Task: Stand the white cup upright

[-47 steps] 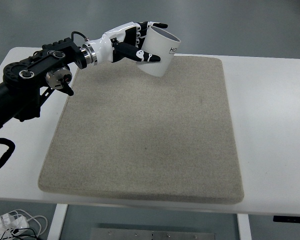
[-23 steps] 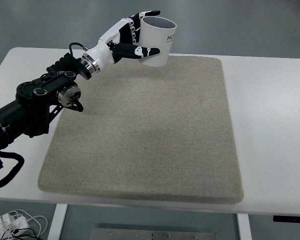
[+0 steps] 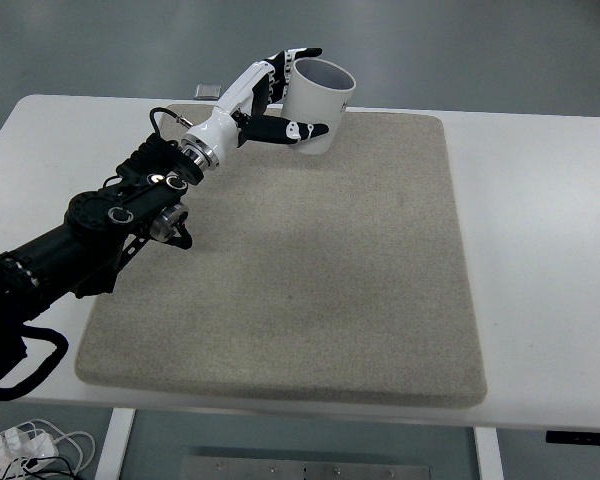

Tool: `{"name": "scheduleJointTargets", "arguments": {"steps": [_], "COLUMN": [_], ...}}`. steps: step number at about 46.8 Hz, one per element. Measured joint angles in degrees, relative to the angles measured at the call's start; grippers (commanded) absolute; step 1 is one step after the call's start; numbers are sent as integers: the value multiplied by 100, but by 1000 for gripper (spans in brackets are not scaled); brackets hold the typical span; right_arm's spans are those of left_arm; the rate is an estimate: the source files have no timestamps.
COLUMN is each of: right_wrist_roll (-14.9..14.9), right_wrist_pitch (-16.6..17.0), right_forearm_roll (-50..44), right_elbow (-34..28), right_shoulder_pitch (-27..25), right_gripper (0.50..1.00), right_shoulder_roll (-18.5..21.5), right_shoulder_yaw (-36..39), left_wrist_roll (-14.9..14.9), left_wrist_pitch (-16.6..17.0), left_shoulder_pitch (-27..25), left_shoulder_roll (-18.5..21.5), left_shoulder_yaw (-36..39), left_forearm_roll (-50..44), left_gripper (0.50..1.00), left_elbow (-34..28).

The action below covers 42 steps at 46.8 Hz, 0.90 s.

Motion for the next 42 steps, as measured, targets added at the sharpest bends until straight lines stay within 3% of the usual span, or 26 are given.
{"name": "scheduleJointTargets", "arguments": {"steps": [8,16,42], "right_wrist_roll": [-1,0,0], "right_wrist_pitch": [0,0,0], "right_forearm_roll": [1,1,-2], "right_elbow": [1,2,-2], "right_shoulder_pitch": [-1,-1,-1], "right_gripper": [952,952,952], "right_shoulder_roll": [0,0,0], "right_shoulder_yaw": [0,0,0], "left_wrist_roll": [0,0,2], "left_wrist_pitch": [767,1269,1455], "left_shoulder_pitch": [219,400,804], "left_shoulder_roll": [-80,-194,-313], "left_shoulder_yaw": [4,50,291], "left_forearm_roll": [244,249,329], "left_gripper": [500,500,500], "left_elbow": [-34,-40,-322]}}
